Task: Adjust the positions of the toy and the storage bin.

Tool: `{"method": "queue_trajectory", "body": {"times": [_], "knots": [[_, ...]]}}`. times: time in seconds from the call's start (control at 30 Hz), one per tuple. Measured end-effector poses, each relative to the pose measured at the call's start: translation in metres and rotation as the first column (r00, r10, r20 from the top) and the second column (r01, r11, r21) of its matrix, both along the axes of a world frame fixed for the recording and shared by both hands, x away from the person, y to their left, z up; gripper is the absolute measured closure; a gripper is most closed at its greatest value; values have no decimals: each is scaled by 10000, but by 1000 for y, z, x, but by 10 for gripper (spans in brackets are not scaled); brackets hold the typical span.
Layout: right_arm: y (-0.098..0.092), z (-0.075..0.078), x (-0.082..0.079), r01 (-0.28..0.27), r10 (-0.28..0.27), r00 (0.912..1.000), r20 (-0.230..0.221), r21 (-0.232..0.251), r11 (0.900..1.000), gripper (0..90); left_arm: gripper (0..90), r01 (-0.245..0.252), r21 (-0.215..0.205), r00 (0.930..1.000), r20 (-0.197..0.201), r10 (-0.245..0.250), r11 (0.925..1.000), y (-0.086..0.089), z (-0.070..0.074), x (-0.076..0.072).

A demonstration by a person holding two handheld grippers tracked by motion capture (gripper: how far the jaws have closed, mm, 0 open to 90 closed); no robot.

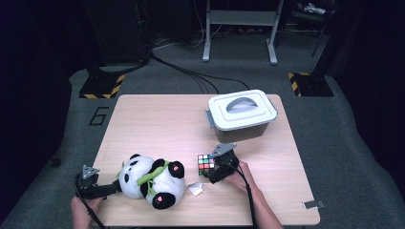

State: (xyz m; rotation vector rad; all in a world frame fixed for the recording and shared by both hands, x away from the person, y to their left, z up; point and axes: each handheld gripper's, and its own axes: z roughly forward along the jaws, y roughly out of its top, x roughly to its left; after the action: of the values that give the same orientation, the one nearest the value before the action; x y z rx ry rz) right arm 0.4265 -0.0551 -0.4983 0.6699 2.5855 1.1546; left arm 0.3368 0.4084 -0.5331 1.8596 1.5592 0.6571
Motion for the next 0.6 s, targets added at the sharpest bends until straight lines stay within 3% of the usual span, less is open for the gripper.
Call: {"method": "queue_trajectory", "body": {"times": [0.27, 0.37, 0.47, 0.6], "knots": [[9, -3, 2, -449, 453, 9988, 185, -215, 9988, 143, 0, 6, 3, 10000, 1, -6, 10000, 0, 0, 0], [10, -3, 1, -337, 339, 9993, 136, -156, 9993, 154, 0, 8, 1, 10000, -1, -8, 10000, 0, 0, 0], [8, -2, 1, -352, 354, 9993, 149, -158, 9993, 250, 0, 7, 3, 10000, 3, -7, 10000, 0, 0, 0], [10, -3, 0, -175, 177, 9998, 100, -157, 9997, 263, 0, 6, 1, 10000, 3, -6, 10000, 0, 0, 0]]}}
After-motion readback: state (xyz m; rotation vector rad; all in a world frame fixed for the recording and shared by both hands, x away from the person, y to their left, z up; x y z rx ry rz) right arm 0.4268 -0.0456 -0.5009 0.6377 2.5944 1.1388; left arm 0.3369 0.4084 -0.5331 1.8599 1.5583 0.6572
